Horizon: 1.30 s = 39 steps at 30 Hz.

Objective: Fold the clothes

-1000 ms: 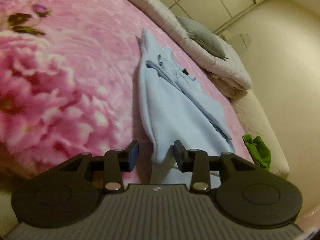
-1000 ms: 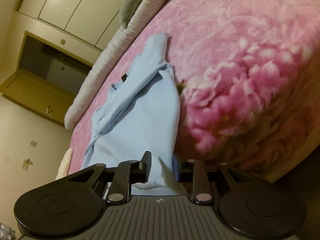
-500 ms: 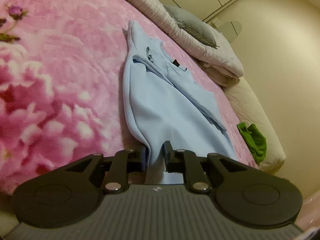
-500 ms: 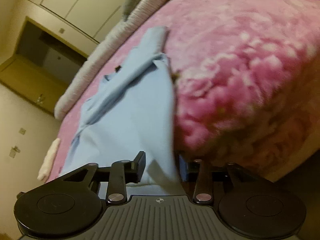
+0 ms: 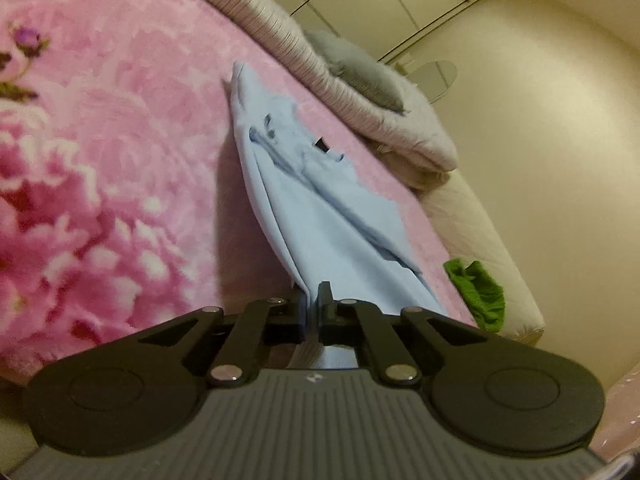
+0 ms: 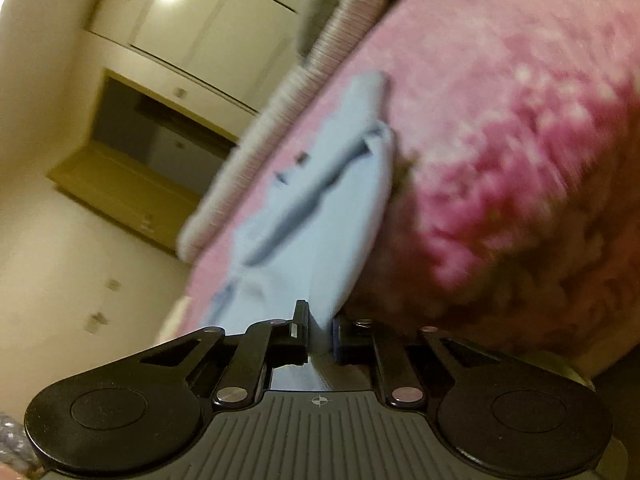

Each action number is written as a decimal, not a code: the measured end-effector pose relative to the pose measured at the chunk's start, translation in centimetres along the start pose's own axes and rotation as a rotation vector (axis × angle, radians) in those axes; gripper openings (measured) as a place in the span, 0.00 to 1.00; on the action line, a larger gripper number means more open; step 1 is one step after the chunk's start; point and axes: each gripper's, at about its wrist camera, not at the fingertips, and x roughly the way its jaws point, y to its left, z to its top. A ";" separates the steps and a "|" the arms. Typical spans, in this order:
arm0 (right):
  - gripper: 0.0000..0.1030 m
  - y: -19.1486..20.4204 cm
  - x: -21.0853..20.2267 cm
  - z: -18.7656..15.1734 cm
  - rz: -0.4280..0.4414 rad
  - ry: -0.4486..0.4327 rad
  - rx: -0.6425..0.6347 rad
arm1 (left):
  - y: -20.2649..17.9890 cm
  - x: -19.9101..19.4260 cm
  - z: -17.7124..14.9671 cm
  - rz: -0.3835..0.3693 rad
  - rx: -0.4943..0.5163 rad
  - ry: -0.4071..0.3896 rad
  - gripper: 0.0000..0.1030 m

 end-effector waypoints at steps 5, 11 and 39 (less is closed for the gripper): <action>0.08 3.2 -1.7 1.7 0.096 -0.021 -0.033 | -0.7 -2.6 -0.4 -0.039 -0.026 -0.078 0.01; 0.08 5.0 -4.8 1.4 0.111 -0.002 -0.047 | -1.9 -6.9 -3.3 -0.080 -0.070 -0.126 0.01; 0.43 -2.7 12.3 20.4 -0.126 -0.072 0.392 | 4.3 13.4 16.4 0.179 -0.309 -0.050 0.03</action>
